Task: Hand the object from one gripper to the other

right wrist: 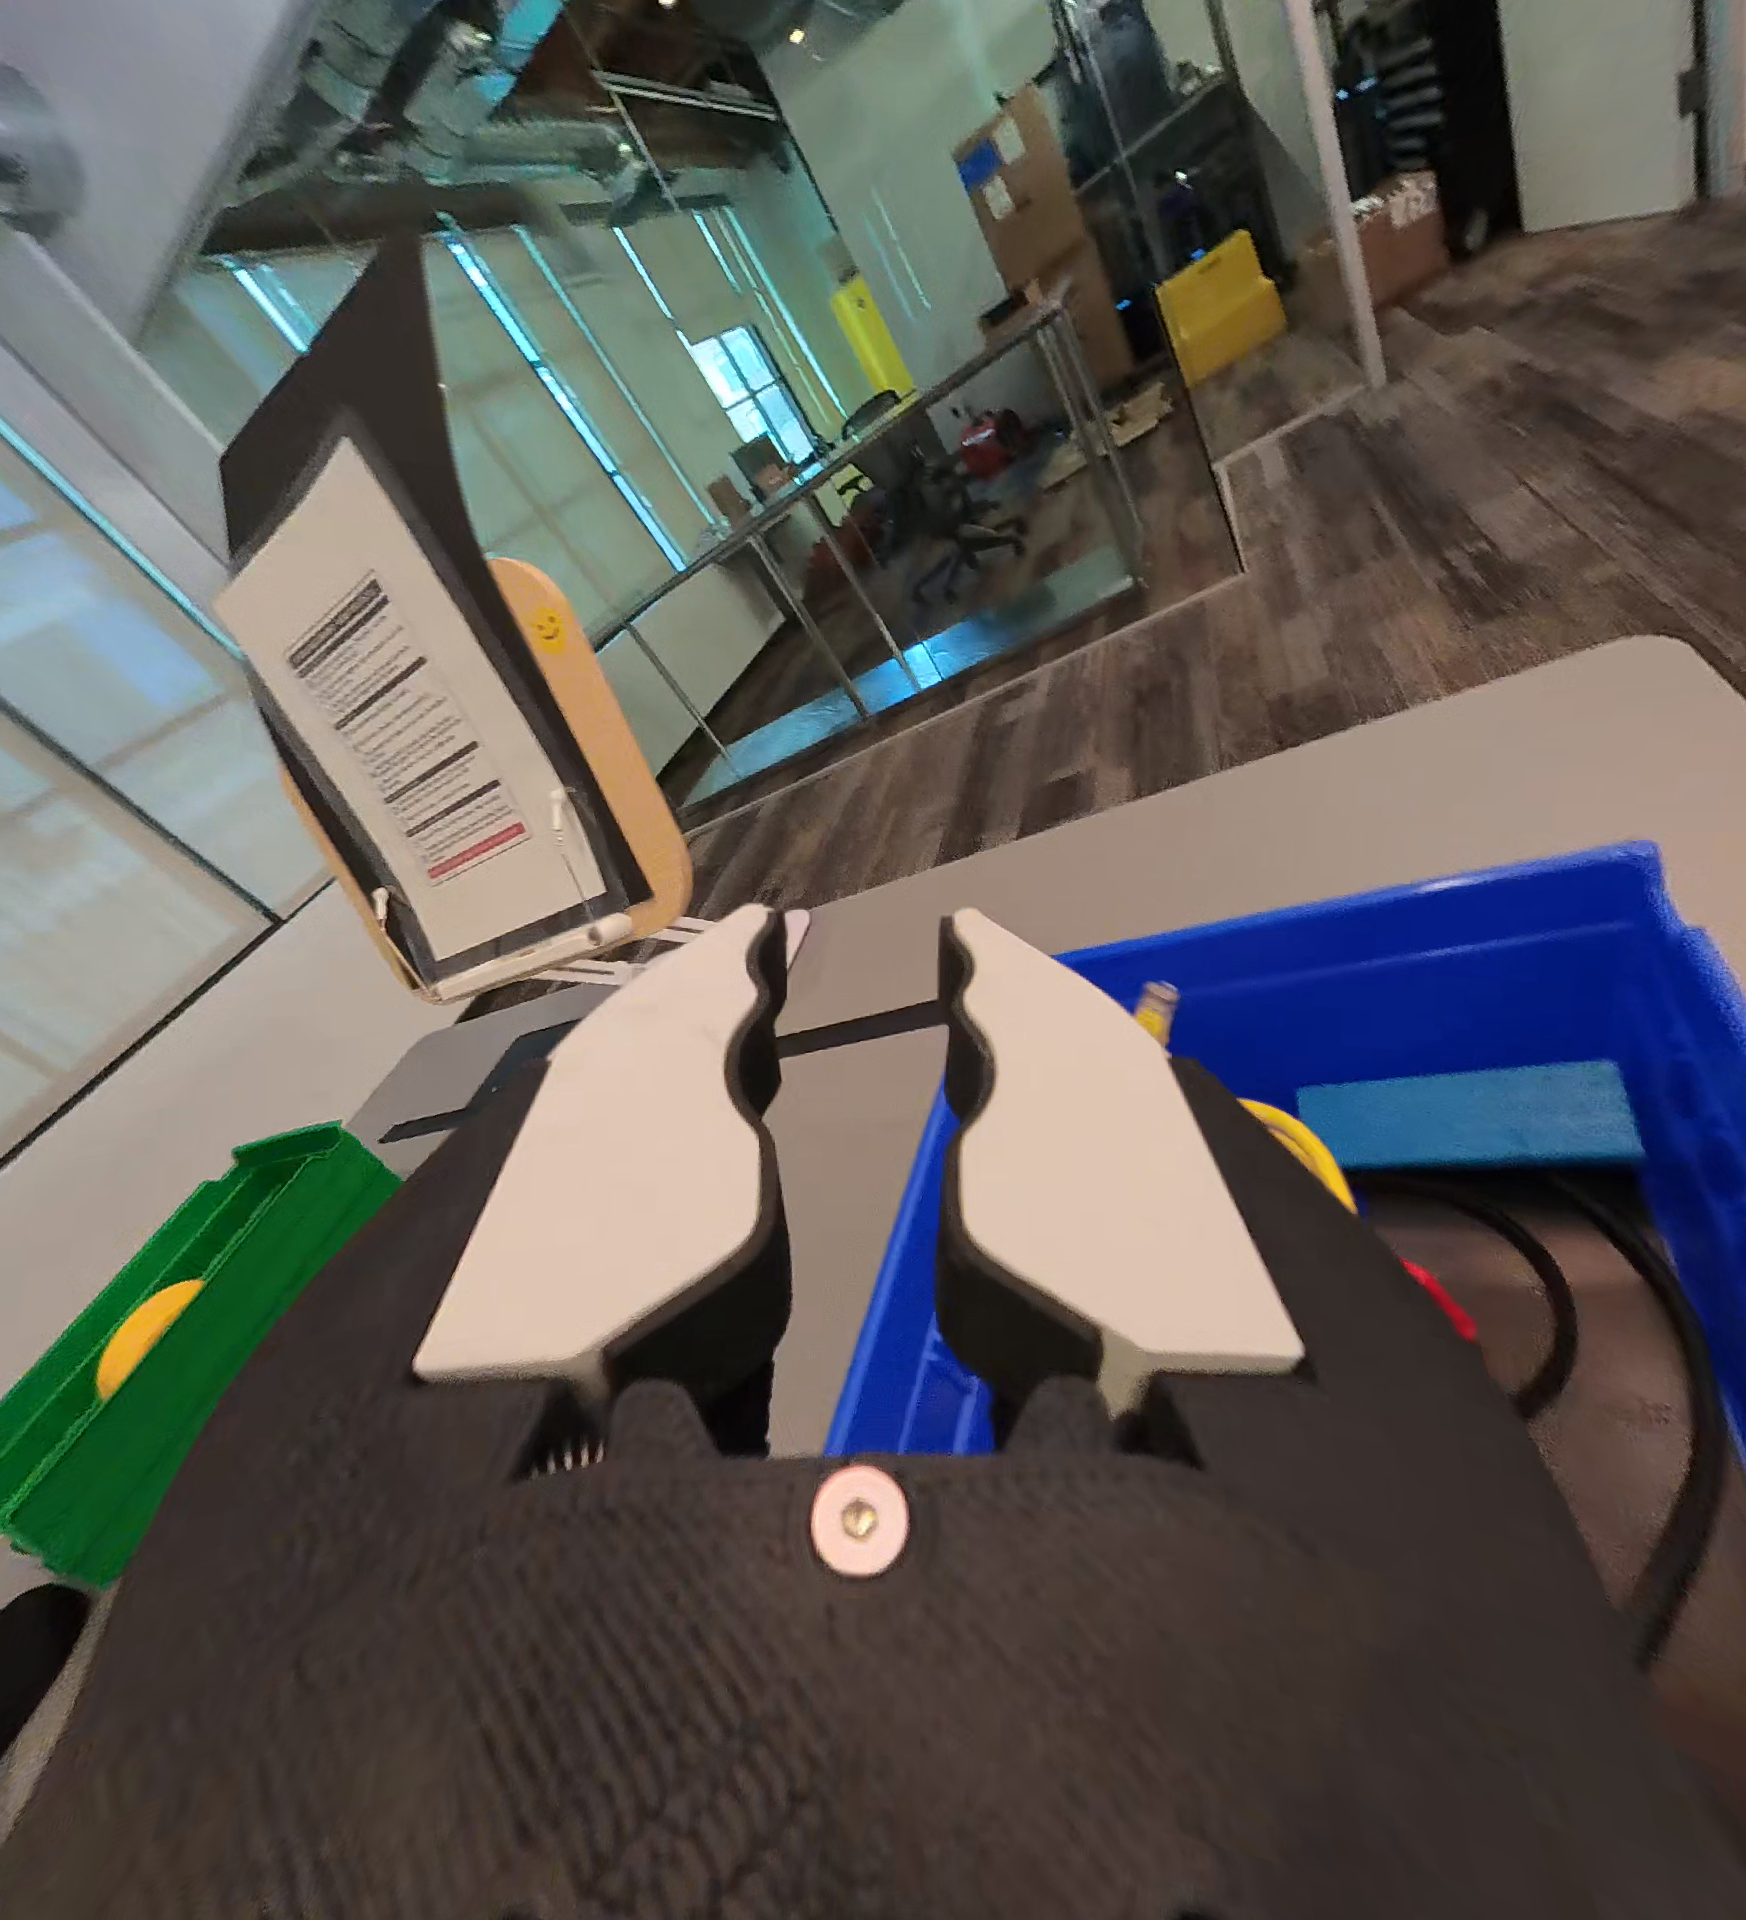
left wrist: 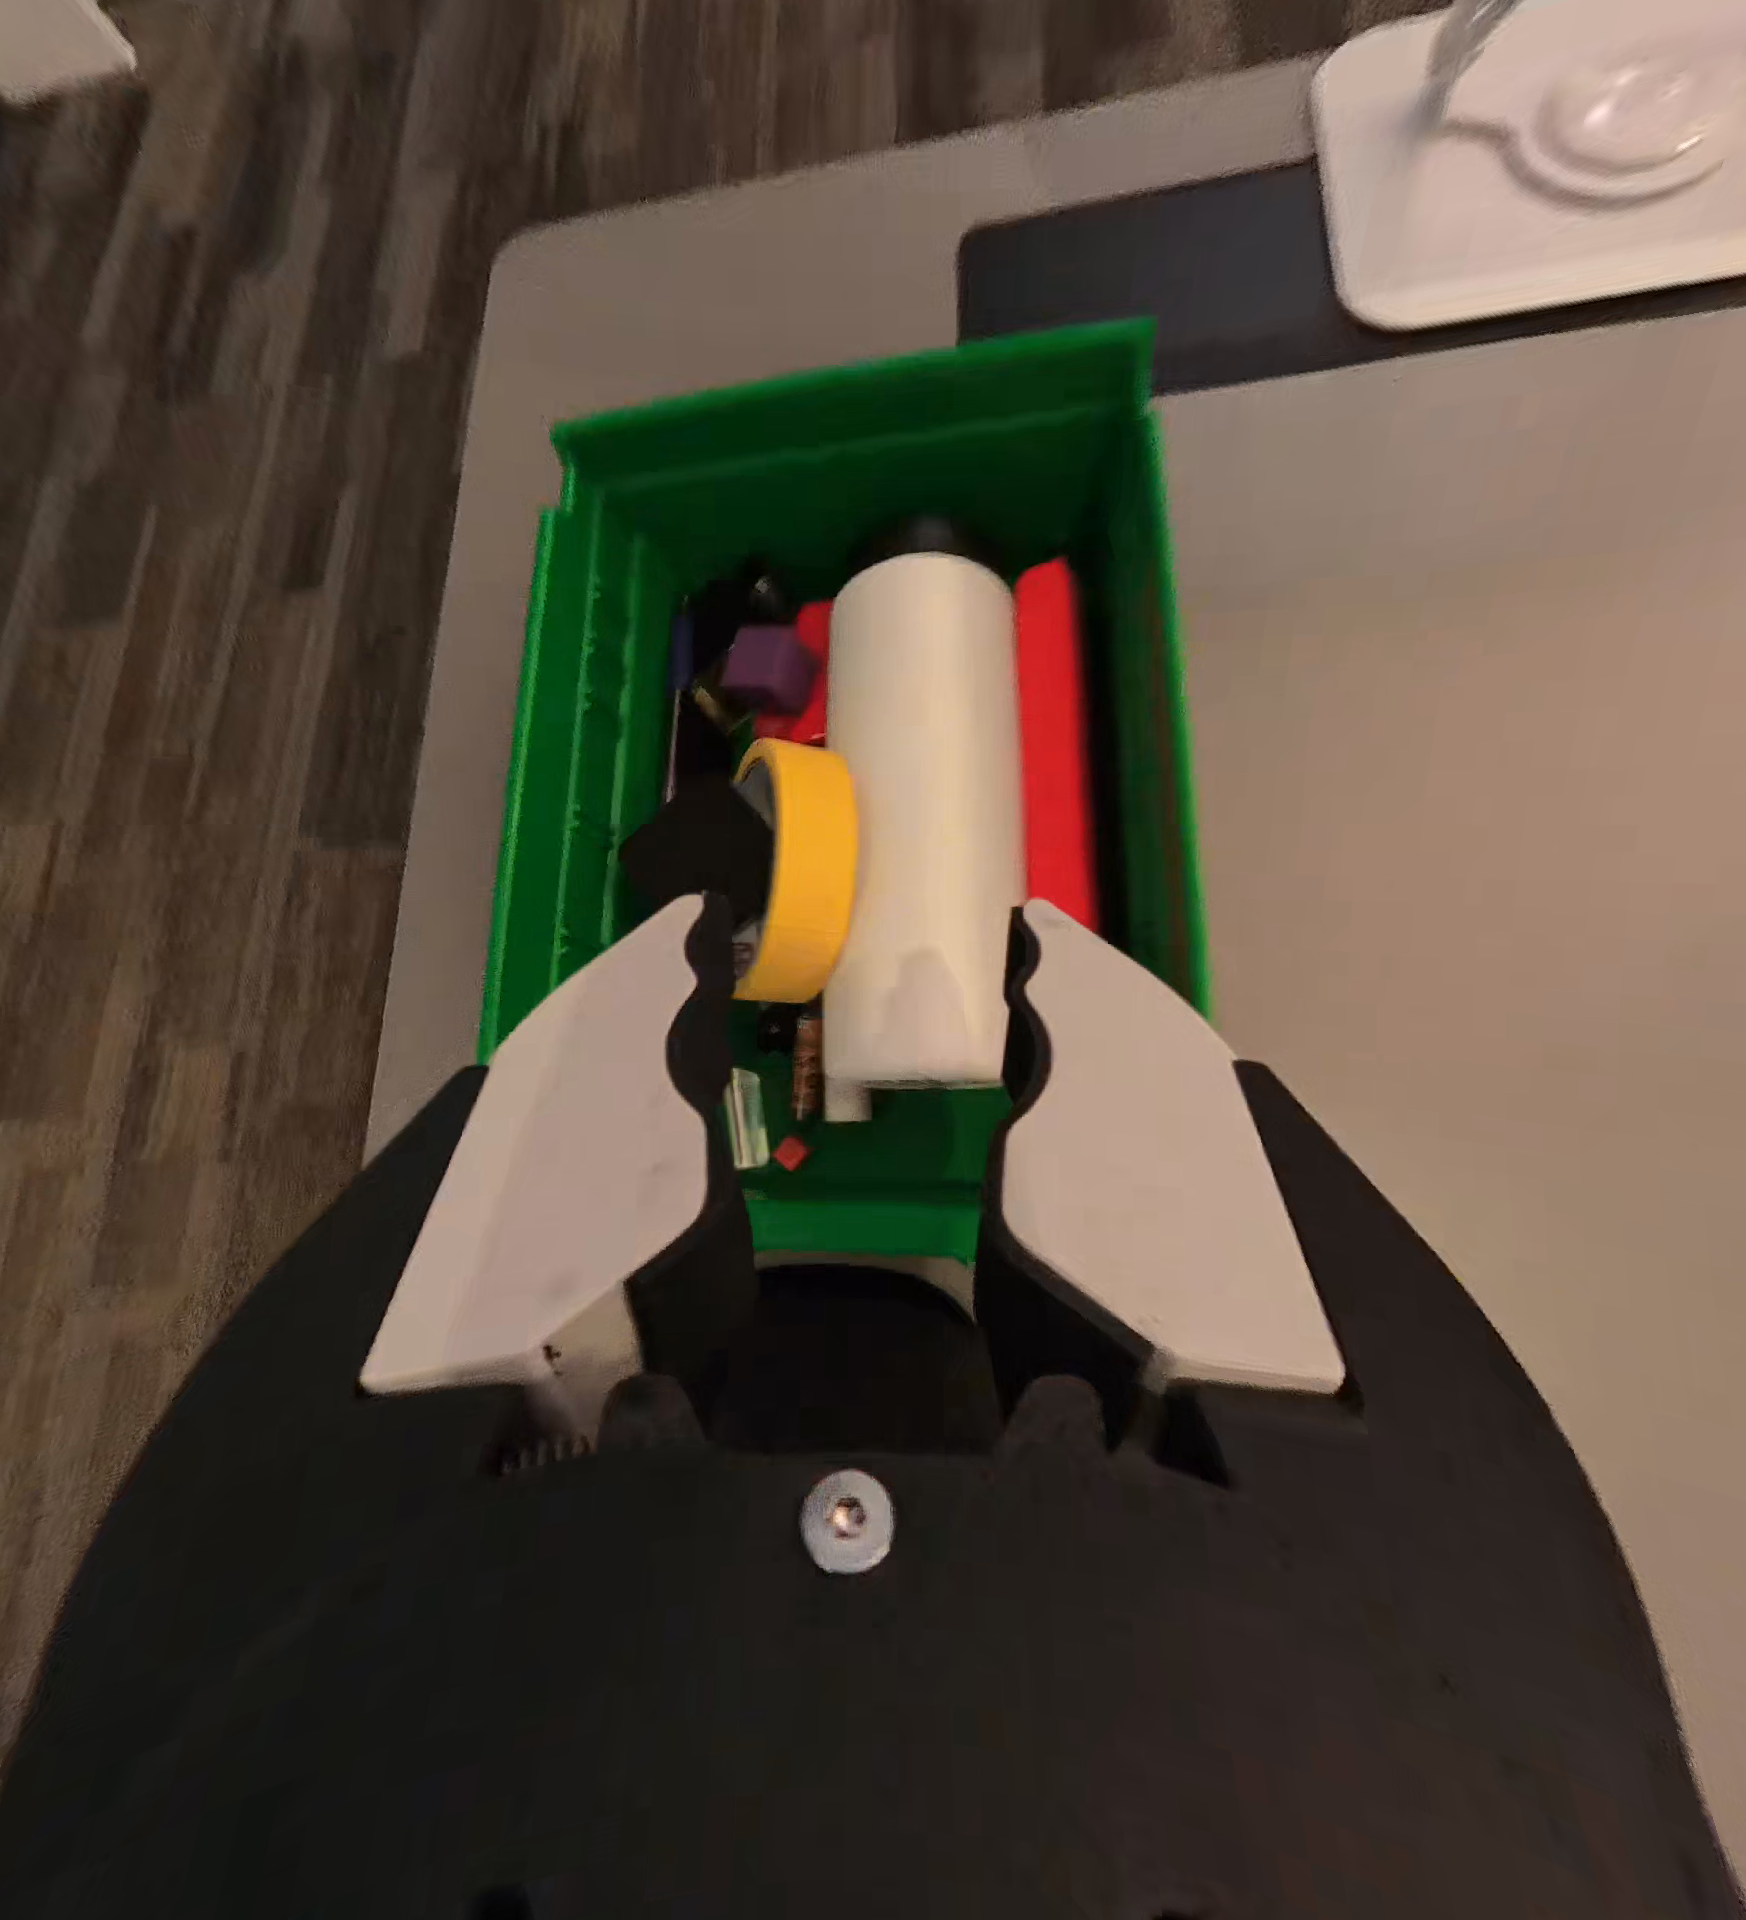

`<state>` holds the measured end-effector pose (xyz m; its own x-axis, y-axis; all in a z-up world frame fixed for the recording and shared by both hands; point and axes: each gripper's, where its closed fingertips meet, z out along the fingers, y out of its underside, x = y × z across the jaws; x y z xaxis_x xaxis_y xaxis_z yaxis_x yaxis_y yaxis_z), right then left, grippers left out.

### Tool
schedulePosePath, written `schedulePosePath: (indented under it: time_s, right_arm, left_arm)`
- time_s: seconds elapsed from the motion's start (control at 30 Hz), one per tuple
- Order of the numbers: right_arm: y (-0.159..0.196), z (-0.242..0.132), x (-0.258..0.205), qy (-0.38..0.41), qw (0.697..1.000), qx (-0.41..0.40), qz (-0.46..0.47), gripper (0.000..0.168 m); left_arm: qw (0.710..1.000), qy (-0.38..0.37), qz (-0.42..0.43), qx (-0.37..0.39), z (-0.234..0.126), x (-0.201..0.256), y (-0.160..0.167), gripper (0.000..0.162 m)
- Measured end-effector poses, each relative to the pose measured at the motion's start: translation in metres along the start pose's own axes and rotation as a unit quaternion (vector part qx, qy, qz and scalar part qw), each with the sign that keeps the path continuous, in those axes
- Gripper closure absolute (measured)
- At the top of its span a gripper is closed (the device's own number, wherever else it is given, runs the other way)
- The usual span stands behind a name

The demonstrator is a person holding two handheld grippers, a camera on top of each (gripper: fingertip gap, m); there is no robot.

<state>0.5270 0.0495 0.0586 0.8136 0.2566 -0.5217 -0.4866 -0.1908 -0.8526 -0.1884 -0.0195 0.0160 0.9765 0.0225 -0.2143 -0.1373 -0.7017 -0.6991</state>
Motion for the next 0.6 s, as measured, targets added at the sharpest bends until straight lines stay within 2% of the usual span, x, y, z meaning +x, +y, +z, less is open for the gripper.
schedulePosePath:
  time_s: [0.03,0.17,0.27,0.53,0.6]
  right_arm:
    - [0.000,0.001,-0.005,-0.002,1.000,-0.001,-0.007,0.140]
    - [0.010,0.009,-0.013,0.000,0.999,-0.025,-0.025,0.140]
    - [0.020,0.015,-0.018,-0.007,0.998,-0.048,-0.027,0.139]
    - [0.035,0.026,-0.027,-0.026,0.996,-0.083,-0.037,0.140]
    - [0.037,0.028,-0.027,-0.032,0.995,-0.088,-0.033,0.140]
  left_arm:
    - [1.000,0.006,-0.009,-0.013,0.014,-0.007,0.005,0.112]
    - [0.994,0.059,-0.038,-0.088,0.070,-0.015,0.034,0.108]
    - [0.991,0.060,-0.051,-0.109,0.098,-0.021,0.044,0.109]
    - [0.983,0.107,-0.119,-0.094,0.122,-0.013,0.042,0.135]
    - [0.983,0.112,-0.123,-0.082,0.124,-0.012,0.040,0.135]
